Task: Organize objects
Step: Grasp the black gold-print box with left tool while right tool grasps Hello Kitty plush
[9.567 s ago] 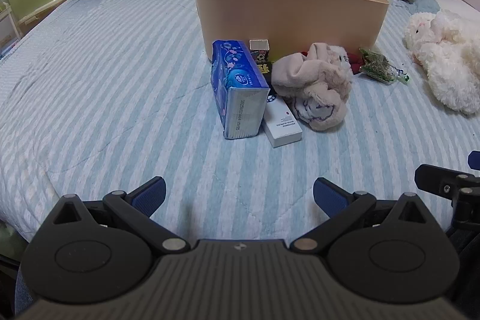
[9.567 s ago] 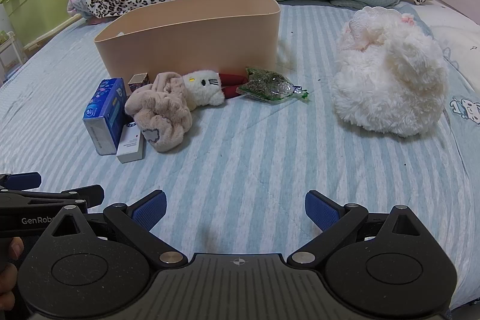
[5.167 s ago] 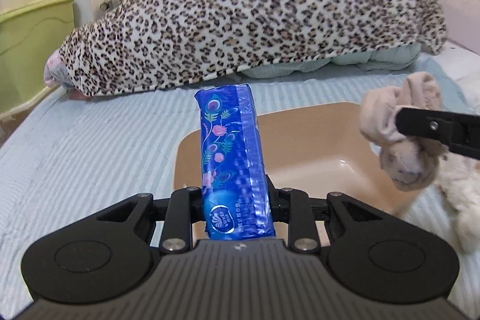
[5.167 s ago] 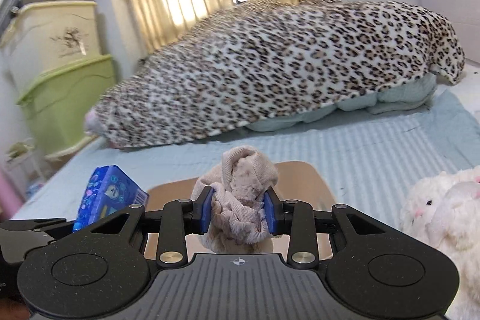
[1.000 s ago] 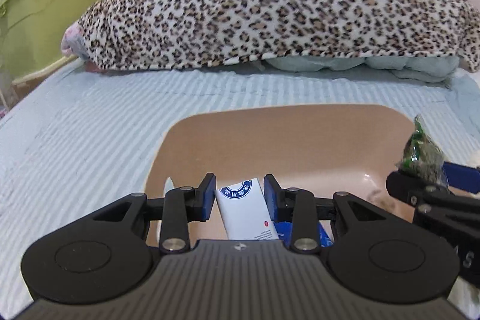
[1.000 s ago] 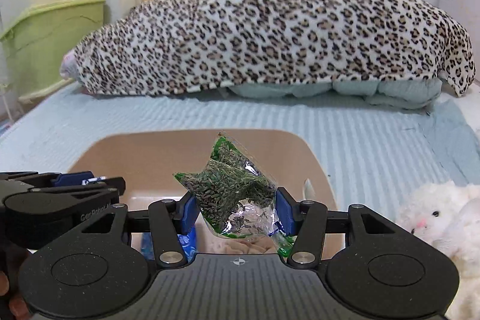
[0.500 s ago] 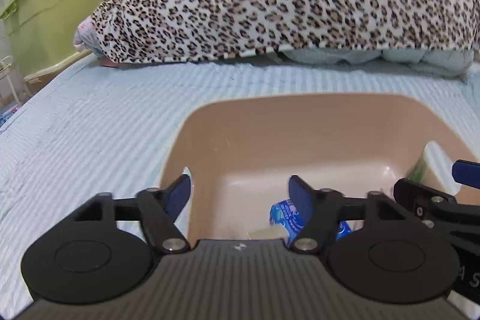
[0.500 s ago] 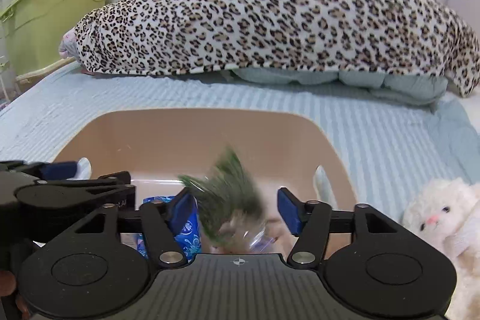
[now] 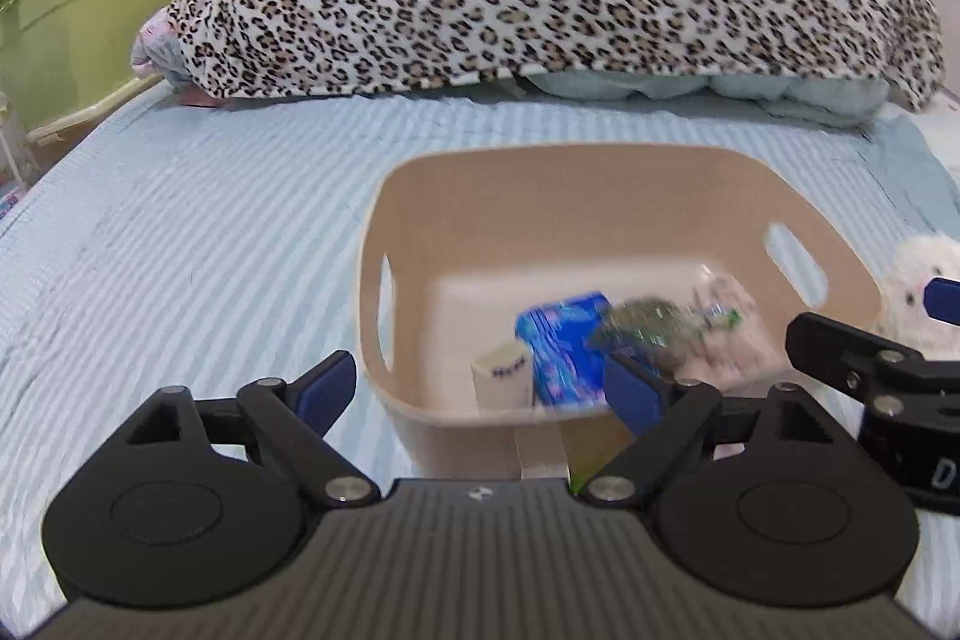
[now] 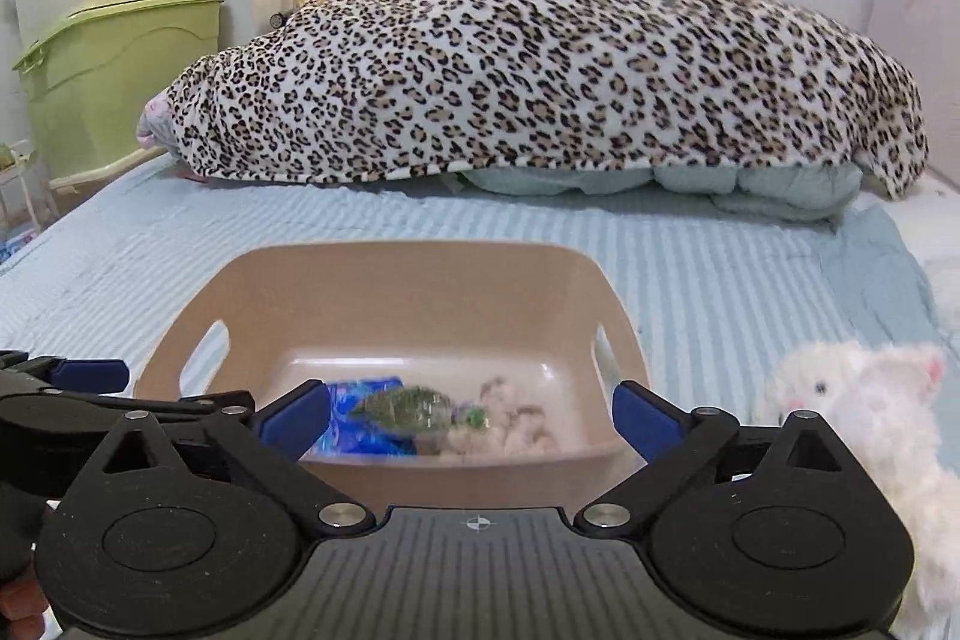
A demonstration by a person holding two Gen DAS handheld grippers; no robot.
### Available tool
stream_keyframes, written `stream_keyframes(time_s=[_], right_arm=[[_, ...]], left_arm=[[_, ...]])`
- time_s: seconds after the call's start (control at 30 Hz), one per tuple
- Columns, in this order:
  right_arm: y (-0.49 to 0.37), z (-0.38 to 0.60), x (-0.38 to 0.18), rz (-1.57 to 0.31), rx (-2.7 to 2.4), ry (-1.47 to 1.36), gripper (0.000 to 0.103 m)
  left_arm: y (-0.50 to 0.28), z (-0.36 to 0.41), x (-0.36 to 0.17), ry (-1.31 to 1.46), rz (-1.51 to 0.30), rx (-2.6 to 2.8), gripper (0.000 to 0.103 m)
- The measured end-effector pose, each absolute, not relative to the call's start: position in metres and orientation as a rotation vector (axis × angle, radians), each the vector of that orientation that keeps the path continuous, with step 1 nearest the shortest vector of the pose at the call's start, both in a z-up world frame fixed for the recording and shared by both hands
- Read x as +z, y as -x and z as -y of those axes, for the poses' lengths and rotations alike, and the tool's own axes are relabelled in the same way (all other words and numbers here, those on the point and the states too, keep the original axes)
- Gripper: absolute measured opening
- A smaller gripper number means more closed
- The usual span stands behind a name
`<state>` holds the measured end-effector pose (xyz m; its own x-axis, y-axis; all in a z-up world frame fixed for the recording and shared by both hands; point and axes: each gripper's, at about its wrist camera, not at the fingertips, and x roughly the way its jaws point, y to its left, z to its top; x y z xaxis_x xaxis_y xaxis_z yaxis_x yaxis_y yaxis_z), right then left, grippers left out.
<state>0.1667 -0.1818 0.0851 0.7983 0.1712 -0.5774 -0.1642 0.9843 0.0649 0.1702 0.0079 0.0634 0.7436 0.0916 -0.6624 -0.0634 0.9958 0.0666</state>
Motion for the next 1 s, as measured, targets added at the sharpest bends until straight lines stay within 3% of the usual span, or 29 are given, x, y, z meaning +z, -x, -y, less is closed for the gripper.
stream_keyframes(time_s=[0.7, 1.0], right_arm=[[-0.167, 0.192, 0.005, -0.851, 0.208, -0.013, 0.102], [-0.169, 0.177, -0.009, -0.895, 0.229, 0.03, 0.103]], left_arm=[[-0.163, -0.024, -0.007, -0.022, -0.997, 0.029, 0.09], [-0.164, -0.03, -0.011, 0.003, -0.987, 0.004, 0.089]])
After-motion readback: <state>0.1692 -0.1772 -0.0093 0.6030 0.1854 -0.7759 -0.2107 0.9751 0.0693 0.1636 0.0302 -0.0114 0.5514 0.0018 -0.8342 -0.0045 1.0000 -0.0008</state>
